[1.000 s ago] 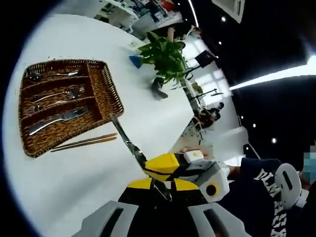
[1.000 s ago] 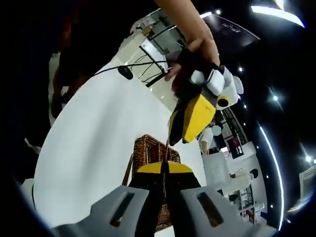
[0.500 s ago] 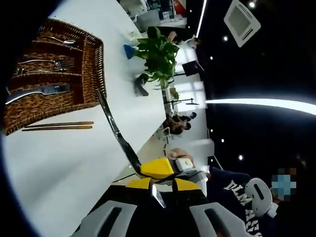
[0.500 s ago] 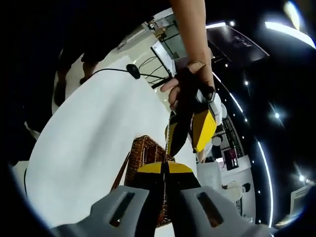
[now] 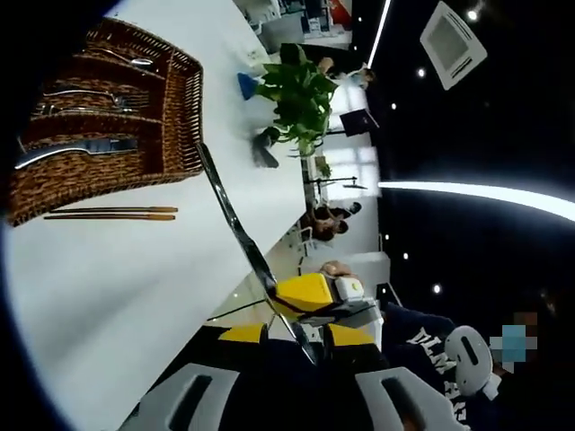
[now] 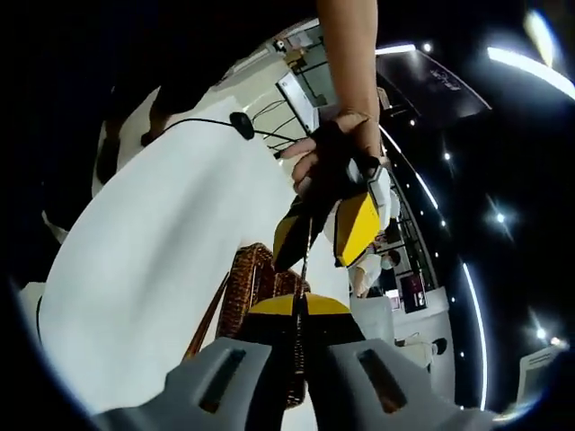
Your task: Arrange the knives, forks, and spoons in their matching storage slots by inserting each utensil handle-first until every utensil is classified and aligned in the correct compartment
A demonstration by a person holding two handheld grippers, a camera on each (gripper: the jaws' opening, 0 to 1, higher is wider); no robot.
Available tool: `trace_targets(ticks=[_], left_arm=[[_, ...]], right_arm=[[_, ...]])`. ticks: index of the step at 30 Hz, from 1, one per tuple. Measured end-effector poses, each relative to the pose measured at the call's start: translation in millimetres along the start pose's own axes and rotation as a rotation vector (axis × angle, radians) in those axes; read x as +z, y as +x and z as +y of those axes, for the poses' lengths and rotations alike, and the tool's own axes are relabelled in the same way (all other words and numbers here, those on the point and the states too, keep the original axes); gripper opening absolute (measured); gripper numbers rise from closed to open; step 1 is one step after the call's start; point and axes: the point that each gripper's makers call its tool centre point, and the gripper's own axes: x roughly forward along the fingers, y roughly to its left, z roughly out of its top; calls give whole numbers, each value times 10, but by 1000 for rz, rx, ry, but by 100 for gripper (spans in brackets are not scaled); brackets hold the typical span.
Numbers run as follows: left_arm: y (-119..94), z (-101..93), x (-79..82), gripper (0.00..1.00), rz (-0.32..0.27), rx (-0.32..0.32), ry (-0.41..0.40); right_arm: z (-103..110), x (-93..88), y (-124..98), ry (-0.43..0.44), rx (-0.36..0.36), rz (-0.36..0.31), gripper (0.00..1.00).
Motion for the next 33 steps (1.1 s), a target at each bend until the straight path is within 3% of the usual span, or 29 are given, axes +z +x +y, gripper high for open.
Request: trace_targets(ticks=[3,6,12,23,26,29,33], left_arm=[[49,-62,-9,15,-6,-56,-13],[82,-41,-44,9,7,-53,15],[85,-90,-21,7,-15,-80,50],[54,-87,-189,3,42,-72,56],[39,-54,-249,2,62,-55,67],[39,-57,-320,2,82,-57,74],[41,-72,-373,2,100,-58,86]], right_arm=[[-16,20,11,-23,-9,1,0],[-40,10,10,-22,-21,3,0],[-1,21,-9,-72,-36,-6,0],[32,152,-93,-208,-43,-80,4],[43,107,-91,-225,-21,-72,5],[-13,22,-97,-230,-11,-59,13],[-18,-110,-98,-198,49,-57,17]])
